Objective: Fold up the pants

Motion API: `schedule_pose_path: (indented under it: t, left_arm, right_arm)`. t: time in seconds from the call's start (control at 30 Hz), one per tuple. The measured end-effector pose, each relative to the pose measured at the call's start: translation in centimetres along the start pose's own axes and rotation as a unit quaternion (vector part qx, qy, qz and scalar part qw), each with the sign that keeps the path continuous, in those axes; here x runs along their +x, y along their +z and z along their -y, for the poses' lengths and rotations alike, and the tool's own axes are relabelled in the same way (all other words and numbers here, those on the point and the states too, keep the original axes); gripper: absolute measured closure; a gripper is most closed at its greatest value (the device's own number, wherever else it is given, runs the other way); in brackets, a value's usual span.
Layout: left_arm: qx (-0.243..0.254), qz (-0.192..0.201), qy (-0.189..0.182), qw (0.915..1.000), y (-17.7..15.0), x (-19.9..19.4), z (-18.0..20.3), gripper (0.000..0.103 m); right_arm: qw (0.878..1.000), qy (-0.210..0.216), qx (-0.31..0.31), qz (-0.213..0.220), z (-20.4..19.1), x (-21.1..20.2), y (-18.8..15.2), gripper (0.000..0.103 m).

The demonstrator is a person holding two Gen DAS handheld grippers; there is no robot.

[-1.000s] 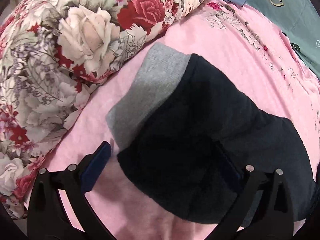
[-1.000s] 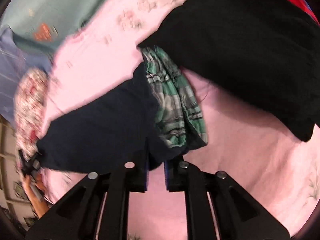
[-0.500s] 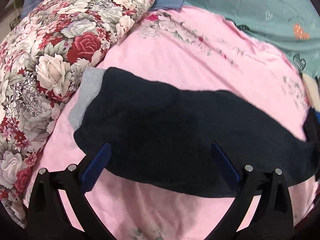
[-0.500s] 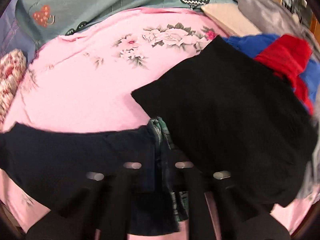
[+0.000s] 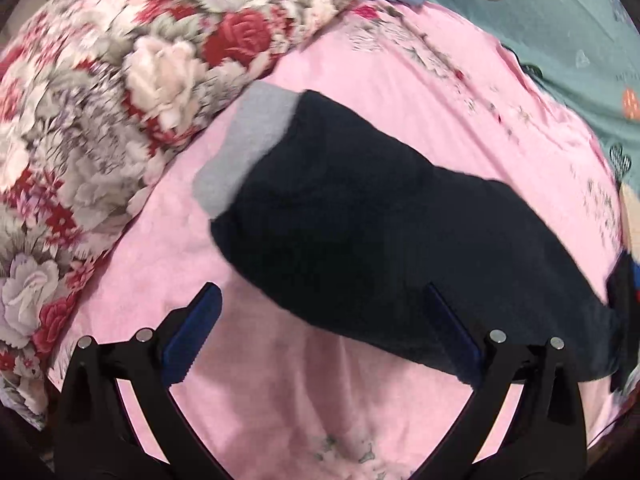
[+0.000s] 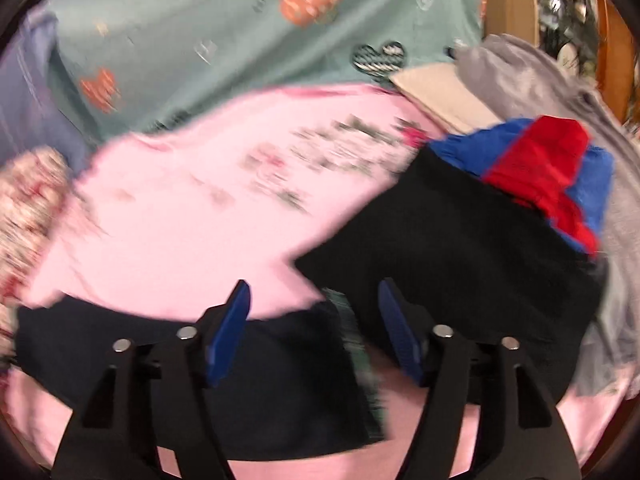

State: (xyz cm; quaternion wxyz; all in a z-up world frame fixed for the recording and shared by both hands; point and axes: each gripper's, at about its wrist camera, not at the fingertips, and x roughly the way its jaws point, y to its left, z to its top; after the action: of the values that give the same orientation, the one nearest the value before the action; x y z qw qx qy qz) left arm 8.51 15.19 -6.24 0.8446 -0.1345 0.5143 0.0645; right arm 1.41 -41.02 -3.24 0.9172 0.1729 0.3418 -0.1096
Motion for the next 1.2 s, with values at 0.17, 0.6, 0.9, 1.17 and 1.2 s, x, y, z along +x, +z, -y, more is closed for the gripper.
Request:
schedule_pose_path:
  t: [0.17,0.6,0.9,1.17,1.2]
  left_arm:
    - [-0.051,-0.014,-0.034,0.998,0.4,-0.6,-2.3,0.002]
    - [-0.076,-0.049,-0.043,0.9949,1.4,1.4,-2.4,0.042]
    - [-0.055,-0.051,-0.038,0.9965,1.5,1.1,-0.4,0.061]
    - [-0.094,-0.058,-0.037,0.9932,1.8,2.9,-0.9,0.074]
    - [-0.097,-0.053,-0.033,0.9933,1.8,2.9,-1.0,0.077]
  right_arm:
    - [0.996,0.09,0.004,-0.024,-4.2,1.8,0.6,0.026]
    - [0.985,0.133,-0.005,-0.108,-9.1,8.4,-1.8,0.026]
    - [0.983,0.144,0.011,-0.115,-8.3,9.3,-2.3,0.026]
    - [0.981,0.152,-0.02,-0.119,-9.4,9.6,-2.9,0.026]
    - [0.981,0.153,-0.02,-0.12,-9.3,9.6,-2.9,0.026]
